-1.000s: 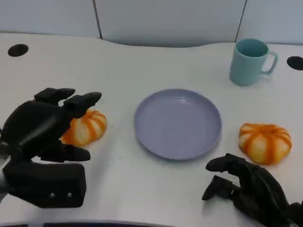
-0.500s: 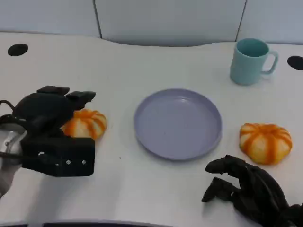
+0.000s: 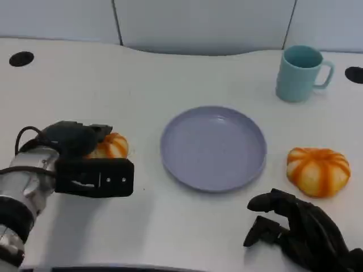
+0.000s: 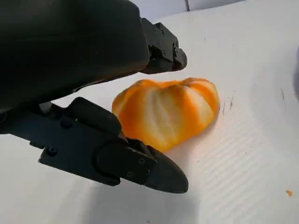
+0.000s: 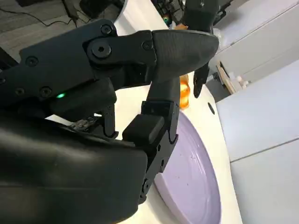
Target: Grasp the bread from the table and place it into the plate.
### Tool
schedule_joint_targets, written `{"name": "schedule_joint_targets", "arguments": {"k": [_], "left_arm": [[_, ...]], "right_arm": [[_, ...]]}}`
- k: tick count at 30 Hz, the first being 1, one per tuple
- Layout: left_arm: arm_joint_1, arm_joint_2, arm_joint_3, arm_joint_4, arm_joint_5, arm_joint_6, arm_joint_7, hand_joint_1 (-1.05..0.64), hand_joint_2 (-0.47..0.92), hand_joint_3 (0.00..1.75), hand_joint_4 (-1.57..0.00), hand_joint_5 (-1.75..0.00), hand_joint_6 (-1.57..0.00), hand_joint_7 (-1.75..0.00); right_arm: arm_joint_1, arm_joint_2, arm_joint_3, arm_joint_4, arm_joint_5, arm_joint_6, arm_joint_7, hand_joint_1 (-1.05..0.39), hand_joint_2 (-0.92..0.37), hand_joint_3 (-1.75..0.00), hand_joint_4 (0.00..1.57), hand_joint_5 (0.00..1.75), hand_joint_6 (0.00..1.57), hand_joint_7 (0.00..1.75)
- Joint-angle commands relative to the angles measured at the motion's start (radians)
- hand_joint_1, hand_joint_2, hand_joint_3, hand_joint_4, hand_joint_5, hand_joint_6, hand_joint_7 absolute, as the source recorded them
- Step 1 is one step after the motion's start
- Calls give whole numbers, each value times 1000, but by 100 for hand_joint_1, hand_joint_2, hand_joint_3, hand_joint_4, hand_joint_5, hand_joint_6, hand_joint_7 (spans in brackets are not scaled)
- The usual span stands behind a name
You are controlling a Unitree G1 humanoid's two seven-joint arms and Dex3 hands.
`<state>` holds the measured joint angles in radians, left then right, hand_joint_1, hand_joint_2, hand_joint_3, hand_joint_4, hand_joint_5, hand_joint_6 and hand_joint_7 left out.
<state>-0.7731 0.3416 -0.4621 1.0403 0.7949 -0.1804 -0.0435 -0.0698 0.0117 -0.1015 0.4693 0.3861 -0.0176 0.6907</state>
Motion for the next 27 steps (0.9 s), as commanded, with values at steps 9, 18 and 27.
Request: {"name": "schedule_joint_targets", "arguments": {"k": [9,18,27], "left_arm": [[-113,-62,-65,204,-6,17,98,-82,87,0,0,0,-10,0],[-156,-90,-119,260,7,67,110,-81,87,0,0,0,-8,0],[-149,-111,-162,291,11,97,139,-81,86,0,0,0,-7,0]], "right_arm": [[23,-16,-6,19,-4,-7,2,-52,-92,-40,71,137,76,87],[29,-15,-9,20,3,-12,17,-53,-92,-39,71,134,76,86],[51,-16,-8,-11,4,3,5,-50,-92,-41,71,136,77,87]]}}
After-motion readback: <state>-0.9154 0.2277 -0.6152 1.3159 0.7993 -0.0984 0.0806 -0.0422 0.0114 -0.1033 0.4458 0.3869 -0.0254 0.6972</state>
